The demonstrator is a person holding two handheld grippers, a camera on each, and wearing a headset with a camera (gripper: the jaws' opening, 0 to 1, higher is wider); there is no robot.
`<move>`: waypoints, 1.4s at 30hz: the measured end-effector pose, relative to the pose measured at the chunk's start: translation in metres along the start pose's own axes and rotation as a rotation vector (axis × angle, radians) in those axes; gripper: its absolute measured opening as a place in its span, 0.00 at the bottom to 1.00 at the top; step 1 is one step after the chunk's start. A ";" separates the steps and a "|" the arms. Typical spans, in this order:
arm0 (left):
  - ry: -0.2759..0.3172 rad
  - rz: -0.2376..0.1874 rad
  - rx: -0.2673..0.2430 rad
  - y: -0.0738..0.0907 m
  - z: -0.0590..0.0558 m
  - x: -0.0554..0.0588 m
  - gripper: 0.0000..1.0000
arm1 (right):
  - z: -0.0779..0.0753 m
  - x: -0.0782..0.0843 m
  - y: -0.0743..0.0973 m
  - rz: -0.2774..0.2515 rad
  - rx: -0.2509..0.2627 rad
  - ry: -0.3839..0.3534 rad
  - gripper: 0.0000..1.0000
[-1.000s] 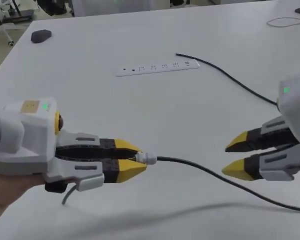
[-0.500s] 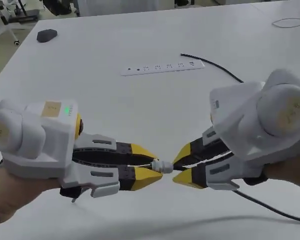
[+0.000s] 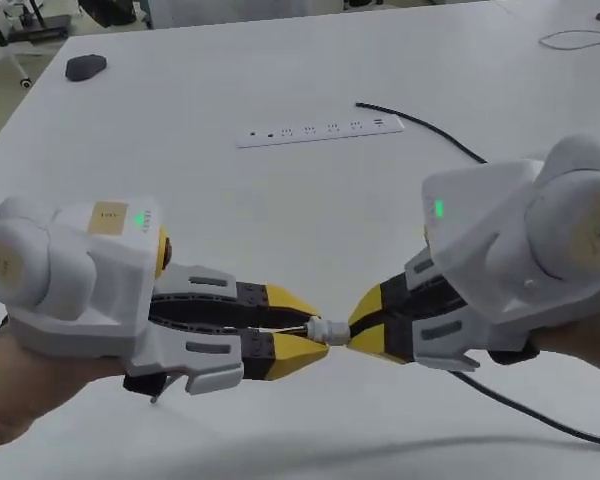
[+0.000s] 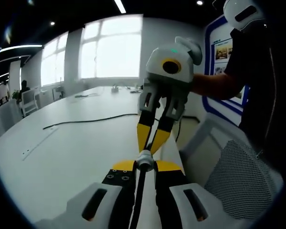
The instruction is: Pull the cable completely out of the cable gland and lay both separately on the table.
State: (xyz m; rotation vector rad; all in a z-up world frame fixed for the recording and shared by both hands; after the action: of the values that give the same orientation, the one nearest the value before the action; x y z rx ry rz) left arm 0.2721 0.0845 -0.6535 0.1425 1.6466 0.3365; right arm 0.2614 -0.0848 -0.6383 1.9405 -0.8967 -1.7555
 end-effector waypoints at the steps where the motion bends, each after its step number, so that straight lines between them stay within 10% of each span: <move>1: -0.013 -0.003 -0.012 0.001 0.001 -0.001 0.14 | -0.002 0.003 0.003 0.014 0.022 0.005 0.00; 19: 0.000 -0.028 -0.113 0.031 0.015 0.001 0.14 | -0.019 0.084 0.055 0.136 0.193 -0.173 0.00; 42: 0.043 -0.015 -0.185 0.041 0.013 0.015 0.14 | -0.022 0.110 0.023 0.273 0.156 -0.228 0.00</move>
State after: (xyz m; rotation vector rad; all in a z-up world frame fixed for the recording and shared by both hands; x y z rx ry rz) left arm 0.2793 0.1290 -0.6563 -0.0167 1.6488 0.4809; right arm 0.2799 -0.1783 -0.7017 1.6312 -1.3445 -1.8102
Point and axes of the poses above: the centre of the closed fingertips' face, and the gripper's own axes: y roughly backward along the fingers, z roughly to its left, x roughly out of its underside, the point moved 10 cm from there along y, roughly backward along the fingers, and after that the axes turned 4 degrees about -z, right-handed, at the moved point
